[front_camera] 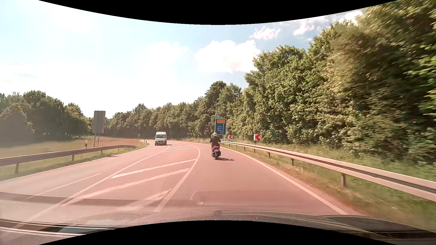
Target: Follow the waypoints while adhering to traffic rules and regulations
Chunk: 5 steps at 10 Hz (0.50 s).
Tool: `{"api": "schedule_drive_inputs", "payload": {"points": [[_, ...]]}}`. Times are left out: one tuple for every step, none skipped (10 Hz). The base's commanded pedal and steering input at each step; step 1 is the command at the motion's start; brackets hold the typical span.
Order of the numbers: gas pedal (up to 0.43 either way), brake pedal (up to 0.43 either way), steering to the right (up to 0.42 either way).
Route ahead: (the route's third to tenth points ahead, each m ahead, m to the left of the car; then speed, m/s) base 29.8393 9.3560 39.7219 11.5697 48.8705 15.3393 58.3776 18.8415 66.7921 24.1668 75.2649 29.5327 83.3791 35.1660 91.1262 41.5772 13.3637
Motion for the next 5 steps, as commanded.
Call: {"api": "schedule_drive_inputs", "payload": {"points": [[0.220,0.012,-0.036],[0.220,0.006,-0.036],[0.220,0.012,-0.036],[0.220,0.006,-0.036],[0.220,0.006,-0.036]]}}
